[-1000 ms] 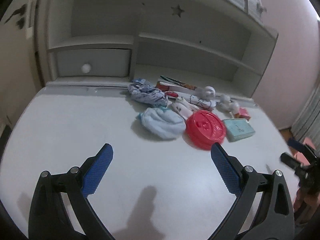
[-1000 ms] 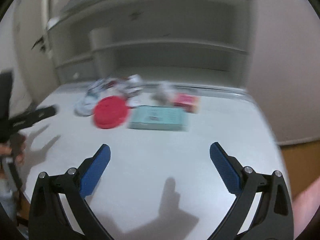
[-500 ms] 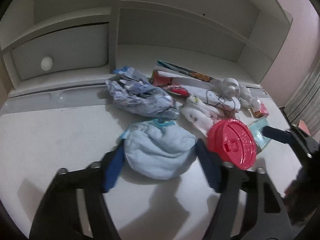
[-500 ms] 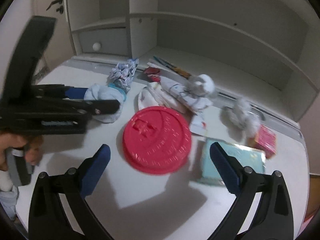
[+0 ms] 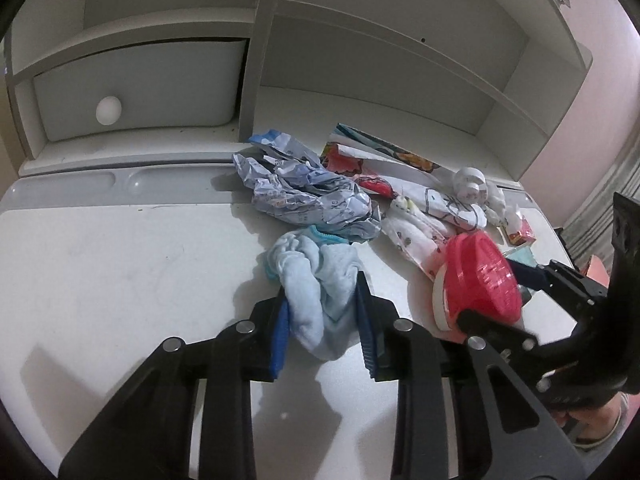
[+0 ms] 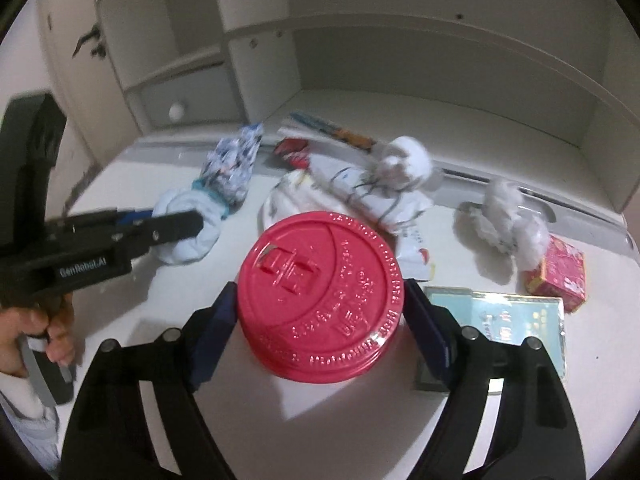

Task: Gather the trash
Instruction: 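Grasp the light-blue cloth with left tool while right tool grasps the red lid, then carry cloth and red lid to the black bin and release both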

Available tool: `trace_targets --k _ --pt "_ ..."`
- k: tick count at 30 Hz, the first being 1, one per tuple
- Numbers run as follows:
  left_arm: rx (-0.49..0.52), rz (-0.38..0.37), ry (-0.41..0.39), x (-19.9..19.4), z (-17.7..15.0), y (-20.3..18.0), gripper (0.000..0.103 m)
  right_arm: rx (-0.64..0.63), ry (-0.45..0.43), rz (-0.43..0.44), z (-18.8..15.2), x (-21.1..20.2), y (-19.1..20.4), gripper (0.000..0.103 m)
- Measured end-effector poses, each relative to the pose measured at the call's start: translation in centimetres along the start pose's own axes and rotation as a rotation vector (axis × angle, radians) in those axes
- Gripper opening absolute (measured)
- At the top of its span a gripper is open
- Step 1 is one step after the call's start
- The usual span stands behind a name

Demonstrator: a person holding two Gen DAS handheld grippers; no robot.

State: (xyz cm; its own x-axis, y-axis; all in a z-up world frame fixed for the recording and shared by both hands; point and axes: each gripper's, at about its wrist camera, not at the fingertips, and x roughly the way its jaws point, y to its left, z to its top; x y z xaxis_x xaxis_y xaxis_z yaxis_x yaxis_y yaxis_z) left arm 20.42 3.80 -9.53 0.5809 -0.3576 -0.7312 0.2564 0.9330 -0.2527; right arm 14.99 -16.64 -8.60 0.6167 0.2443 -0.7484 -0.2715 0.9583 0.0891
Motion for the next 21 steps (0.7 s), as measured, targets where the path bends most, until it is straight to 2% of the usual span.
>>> trace_targets --k 7,21 --pt "-0.007 -0.001 -0.002 -0.2 -0.1 0.2 0.029 0.010 -0.054 -0.041 -0.2 -1.1 0.0 0.079" --pt "-0.006 -0.006 -0.002 -0.1 -0.2 0.0 0.030 -0.028 -0.055 -0.079 0.0 -1.6 0.6 0.079"
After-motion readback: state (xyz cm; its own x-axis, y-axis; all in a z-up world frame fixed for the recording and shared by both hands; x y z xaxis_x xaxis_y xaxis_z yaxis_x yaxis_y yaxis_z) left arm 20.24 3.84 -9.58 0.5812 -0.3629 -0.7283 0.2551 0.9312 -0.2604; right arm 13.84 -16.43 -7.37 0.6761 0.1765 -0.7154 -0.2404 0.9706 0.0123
